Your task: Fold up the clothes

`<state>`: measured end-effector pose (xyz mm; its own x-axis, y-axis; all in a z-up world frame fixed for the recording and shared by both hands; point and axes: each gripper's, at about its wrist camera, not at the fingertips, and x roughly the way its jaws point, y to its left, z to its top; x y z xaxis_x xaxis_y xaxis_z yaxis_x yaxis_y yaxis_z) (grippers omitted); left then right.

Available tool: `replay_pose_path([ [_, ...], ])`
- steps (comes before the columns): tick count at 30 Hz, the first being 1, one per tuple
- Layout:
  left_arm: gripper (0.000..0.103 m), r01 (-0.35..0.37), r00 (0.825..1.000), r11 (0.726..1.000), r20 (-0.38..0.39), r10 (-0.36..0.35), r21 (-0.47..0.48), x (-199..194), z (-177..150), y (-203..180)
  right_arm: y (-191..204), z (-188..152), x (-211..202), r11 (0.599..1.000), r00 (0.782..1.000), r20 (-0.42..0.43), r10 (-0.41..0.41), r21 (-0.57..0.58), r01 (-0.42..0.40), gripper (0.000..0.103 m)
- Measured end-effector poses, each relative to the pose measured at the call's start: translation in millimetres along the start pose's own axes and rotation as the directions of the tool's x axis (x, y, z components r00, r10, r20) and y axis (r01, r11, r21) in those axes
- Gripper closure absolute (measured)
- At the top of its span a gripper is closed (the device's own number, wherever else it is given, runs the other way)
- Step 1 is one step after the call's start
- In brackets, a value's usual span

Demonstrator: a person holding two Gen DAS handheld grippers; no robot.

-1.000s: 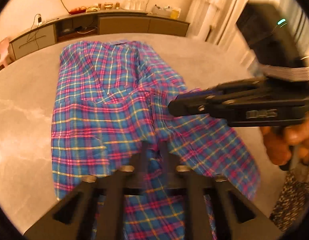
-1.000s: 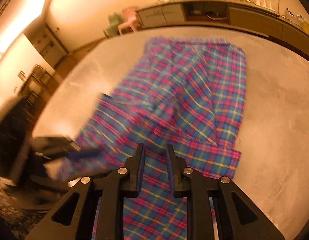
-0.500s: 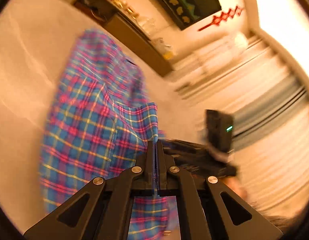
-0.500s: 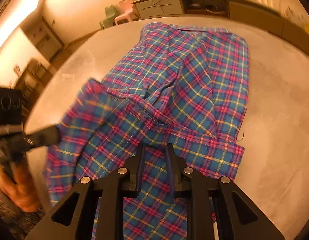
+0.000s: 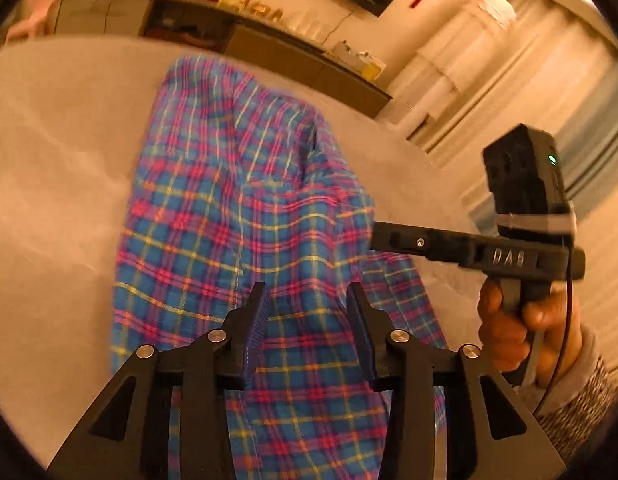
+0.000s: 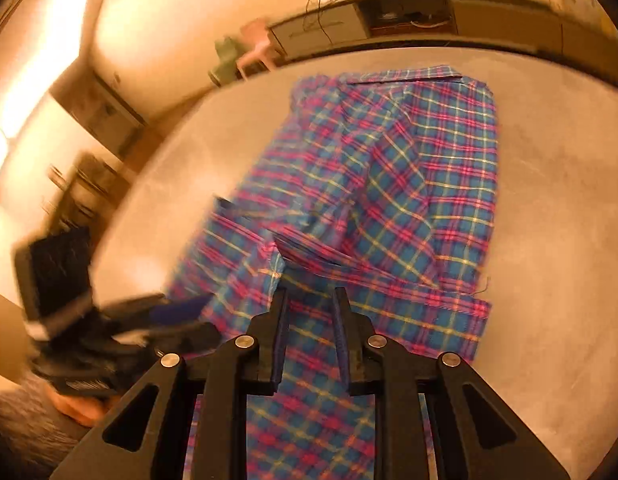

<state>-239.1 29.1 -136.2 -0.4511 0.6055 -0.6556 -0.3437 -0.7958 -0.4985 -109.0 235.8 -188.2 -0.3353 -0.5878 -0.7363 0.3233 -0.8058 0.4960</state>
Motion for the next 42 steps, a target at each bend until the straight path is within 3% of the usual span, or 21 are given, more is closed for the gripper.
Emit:
replay_pose_path([
  [3, 0.059, -0.043, 0.998, 0.997, 0.040, 0.040, 0.065, -23, -4, -14, -3, -3, -2, 0.995, 0.996, -0.008, 0.087, 0.057, -0.086, 0.060],
  [7, 0.059, -0.065, 0.997, 0.992, 0.045, 0.061, 0.109, -41, -17, -17, -10, -7, 6, 0.980, 0.990, -0.004, 0.144, 0.136, -0.142, 0.060],
  [13, 0.059, -0.120, 0.991, 0.976, -0.028, 0.127, 0.184, -22, -34, -24, -21, -6, 2, 0.928, 0.959, 0.061, 0.276, 0.243, -0.283, 0.059],
  [17, 0.059, -0.188, 0.977, 0.955, -0.059, 0.206, 0.231, -6, -40, -21, -20, -5, 4, 0.925, 0.956, 0.058, 0.288, 0.243, -0.293, 0.059],
  [20, 0.058, -0.202, 0.972, 0.950, -0.069, 0.223, 0.237, -1, -44, -16, -8, -3, 15, 0.974, 0.986, -0.007, 0.164, 0.162, -0.161, 0.059],
  [22, 0.057, -0.209, 0.970, 0.946, -0.070, 0.232, 0.246, 1, -44, -17, 11, -1, 25, 0.999, 0.999, -0.036, 0.015, 0.038, -0.014, 0.099],
  [24, 0.056, -0.214, 0.968, 0.944, -0.071, 0.239, 0.251, 1, -44, -17, 24, 2, 28, 0.985, 0.988, -0.018, -0.153, -0.078, 0.152, 0.099],
  [25, 0.055, -0.219, 0.967, 0.943, -0.070, 0.243, 0.252, 2, -43, -17, 25, 3, 26, 0.975, 0.980, -0.003, -0.198, -0.099, 0.197, 0.098],
  [27, 0.055, -0.239, 0.965, 0.937, -0.047, 0.259, 0.255, -4, -34, -17, 11, 11, 14, 0.988, 0.989, 0.021, -0.145, -0.046, 0.146, 0.095],
  [29, 0.054, -0.257, 0.963, 0.934, -0.011, 0.268, 0.248, -11, -20, -14, -14, 24, -15, 0.997, 0.995, 0.080, -0.053, 0.066, 0.048, 0.070],
  [30, 0.051, -0.265, 0.963, 0.934, 0.010, 0.270, 0.240, -16, -11, -11, -28, 25, -35, 0.992, 0.991, 0.123, -0.045, 0.119, 0.031, 0.057],
  [31, 0.046, -0.275, 0.961, 0.936, 0.024, 0.276, 0.220, -18, -1, -5, -42, 25, -50, 0.987, 0.986, 0.152, -0.065, 0.156, 0.041, 0.056],
  [33, 0.041, -0.272, 0.962, 0.946, 0.018, 0.274, 0.176, -14, 21, 11, -55, 19, -52, 0.983, 0.990, 0.103, -0.095, 0.167, 0.077, 0.056],
  [36, 0.041, -0.264, 0.960, 0.955, -0.056, 0.274, 0.136, 9, 39, 36, -63, 9, -36, 0.982, 0.993, 0.001, -0.121, 0.146, 0.120, 0.056],
  [38, 0.041, -0.281, 0.955, 0.948, -0.060, 0.292, 0.148, 19, 44, 41, -61, -1, -21, 0.984, 0.989, -0.046, -0.144, 0.097, 0.148, 0.068],
  [39, 0.042, -0.293, 0.951, 0.944, -0.057, 0.304, 0.155, 24, 45, 43, -57, -3, -19, 0.987, 0.988, -0.059, -0.144, 0.069, 0.148, 0.080],
  [40, 0.043, -0.289, 0.952, 0.945, -0.055, 0.300, 0.155, 26, 46, 43, -52, -5, -17, 0.987, 0.986, -0.066, -0.151, 0.036, 0.154, 0.082],
  [41, 0.046, -0.285, 0.955, 0.947, -0.048, 0.294, 0.147, 27, 45, 45, -46, -5, -15, 0.985, 0.983, -0.066, -0.170, -0.001, 0.171, 0.084],
  [42, 0.063, -0.280, 0.957, 0.951, -0.045, 0.288, 0.134, 26, 45, 47, -41, -5, -14, 0.981, 0.979, -0.060, -0.195, -0.031, 0.193, 0.089],
])
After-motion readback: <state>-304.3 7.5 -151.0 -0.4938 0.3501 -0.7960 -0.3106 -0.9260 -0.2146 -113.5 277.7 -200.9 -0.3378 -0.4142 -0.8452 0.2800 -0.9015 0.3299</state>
